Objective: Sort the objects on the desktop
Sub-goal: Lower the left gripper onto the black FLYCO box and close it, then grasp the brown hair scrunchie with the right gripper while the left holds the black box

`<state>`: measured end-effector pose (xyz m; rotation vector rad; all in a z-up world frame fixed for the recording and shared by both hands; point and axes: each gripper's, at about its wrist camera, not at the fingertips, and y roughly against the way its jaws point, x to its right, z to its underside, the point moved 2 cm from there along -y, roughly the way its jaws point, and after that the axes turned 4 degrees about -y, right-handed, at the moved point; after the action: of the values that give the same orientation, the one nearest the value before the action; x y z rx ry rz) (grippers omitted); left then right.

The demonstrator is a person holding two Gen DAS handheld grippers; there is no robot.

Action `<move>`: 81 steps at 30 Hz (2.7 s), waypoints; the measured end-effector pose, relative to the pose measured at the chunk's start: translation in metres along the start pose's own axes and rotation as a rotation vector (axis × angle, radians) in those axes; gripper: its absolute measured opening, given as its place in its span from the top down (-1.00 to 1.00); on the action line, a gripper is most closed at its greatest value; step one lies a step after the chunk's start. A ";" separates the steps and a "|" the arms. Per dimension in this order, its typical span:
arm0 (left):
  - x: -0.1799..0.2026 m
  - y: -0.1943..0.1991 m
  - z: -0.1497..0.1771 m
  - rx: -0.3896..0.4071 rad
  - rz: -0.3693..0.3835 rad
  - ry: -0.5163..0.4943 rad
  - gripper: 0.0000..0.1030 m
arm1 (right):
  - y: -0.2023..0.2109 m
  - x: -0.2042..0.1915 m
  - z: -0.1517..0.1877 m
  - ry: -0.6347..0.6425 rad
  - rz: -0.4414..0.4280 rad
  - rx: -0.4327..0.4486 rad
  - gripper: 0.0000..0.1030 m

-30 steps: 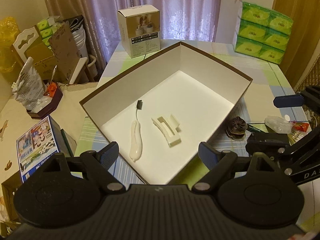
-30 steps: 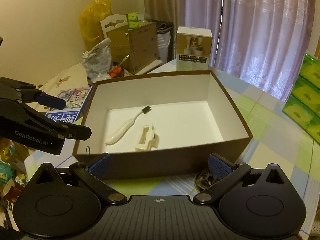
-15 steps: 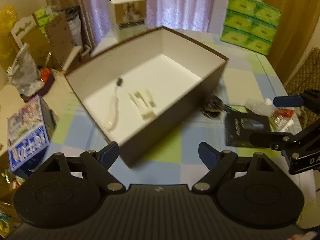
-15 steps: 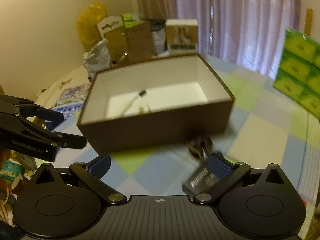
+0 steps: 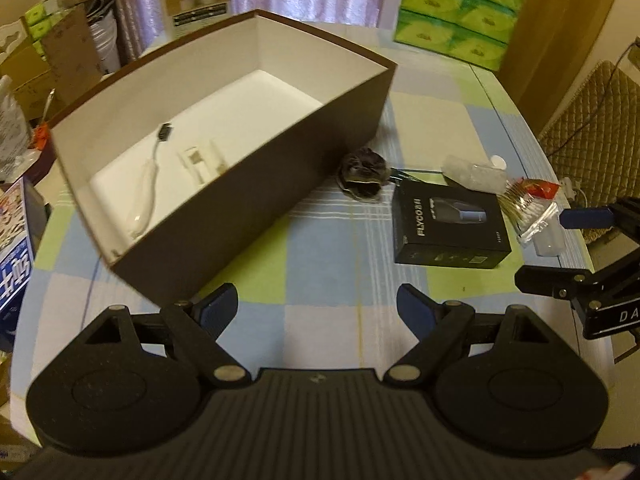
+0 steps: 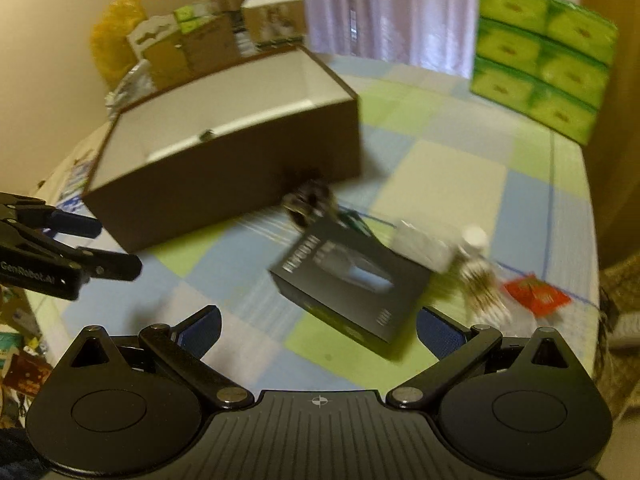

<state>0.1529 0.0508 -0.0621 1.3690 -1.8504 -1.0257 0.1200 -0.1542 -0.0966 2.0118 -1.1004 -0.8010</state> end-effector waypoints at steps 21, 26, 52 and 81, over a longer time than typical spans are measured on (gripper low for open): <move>0.070 -0.081 -0.050 0.012 0.234 -0.440 -0.72 | 0.001 0.094 0.052 -0.277 0.206 -0.087 -0.96; 0.088 -0.100 -0.063 0.019 0.298 -0.573 -0.84 | 0.002 0.113 0.061 -0.344 0.247 -0.101 -0.96; 0.124 -0.136 -0.032 -0.127 0.527 -0.880 -0.85 | 0.007 0.151 0.091 -0.520 0.330 -0.142 -0.96; 0.050 -0.108 0.010 -0.110 0.162 -0.284 -0.56 | -0.010 0.096 0.062 -0.335 0.158 -0.055 -0.96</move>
<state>0.1832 -0.0125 -0.1583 1.0337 -2.0360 -1.2675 0.1196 -0.2511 -0.1572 1.7588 -1.3885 -1.0976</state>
